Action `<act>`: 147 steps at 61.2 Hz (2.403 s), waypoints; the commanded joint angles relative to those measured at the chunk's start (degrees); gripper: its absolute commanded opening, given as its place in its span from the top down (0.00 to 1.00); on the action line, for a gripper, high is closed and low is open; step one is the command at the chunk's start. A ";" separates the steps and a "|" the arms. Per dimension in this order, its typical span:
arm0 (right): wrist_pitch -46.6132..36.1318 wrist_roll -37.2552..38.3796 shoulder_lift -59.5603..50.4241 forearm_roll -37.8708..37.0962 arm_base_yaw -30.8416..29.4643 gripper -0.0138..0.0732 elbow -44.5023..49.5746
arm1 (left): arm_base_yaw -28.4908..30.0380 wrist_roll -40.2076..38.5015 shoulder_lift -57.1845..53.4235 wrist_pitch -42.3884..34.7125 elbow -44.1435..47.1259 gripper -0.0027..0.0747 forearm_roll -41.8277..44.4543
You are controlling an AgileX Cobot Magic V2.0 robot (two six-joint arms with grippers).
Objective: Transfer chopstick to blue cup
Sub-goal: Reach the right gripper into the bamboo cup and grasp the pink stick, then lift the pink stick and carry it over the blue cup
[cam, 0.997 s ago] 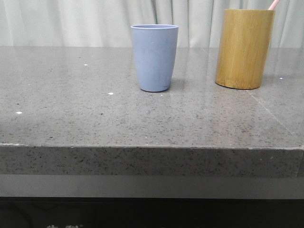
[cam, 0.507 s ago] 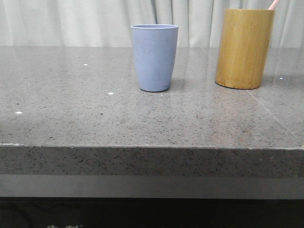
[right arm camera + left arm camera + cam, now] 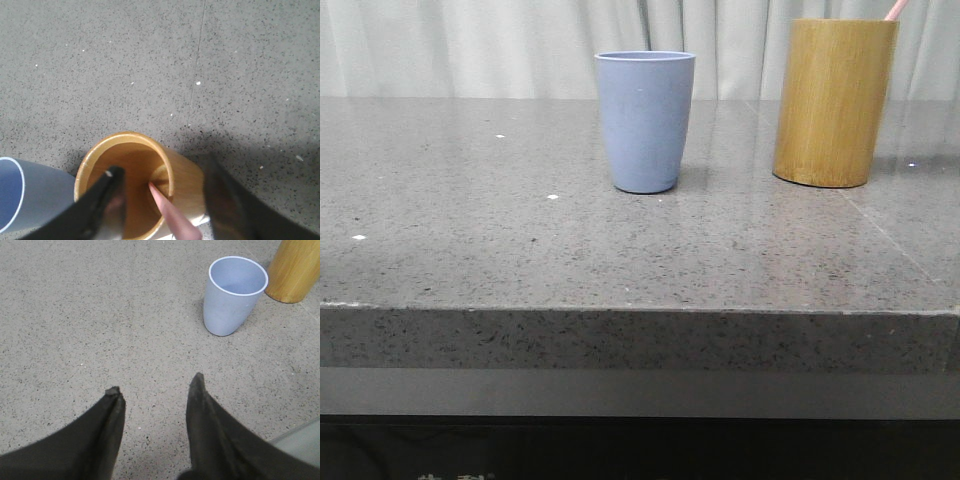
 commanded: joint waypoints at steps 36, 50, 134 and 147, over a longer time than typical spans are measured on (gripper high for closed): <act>-0.61 -2.04 -3.67 2.19 -0.24 0.91 -2.01 | 0.19 -0.35 -0.28 -4.13 -1.34 0.57 -0.46; 0.38 -2.04 -8.42 -0.58 -0.24 0.91 -6.61 | 0.19 -0.35 -0.28 -4.13 -1.34 0.57 -0.46; -2.80 -4.86 6.43 -19.63 33.91 0.80 -21.17 | 0.19 -0.35 -0.28 -5.21 -1.34 0.57 -0.46; -2.50 -4.80 6.44 -19.63 33.91 0.46 -21.25 | 0.19 -0.35 -0.28 -5.81 -1.34 0.57 -0.46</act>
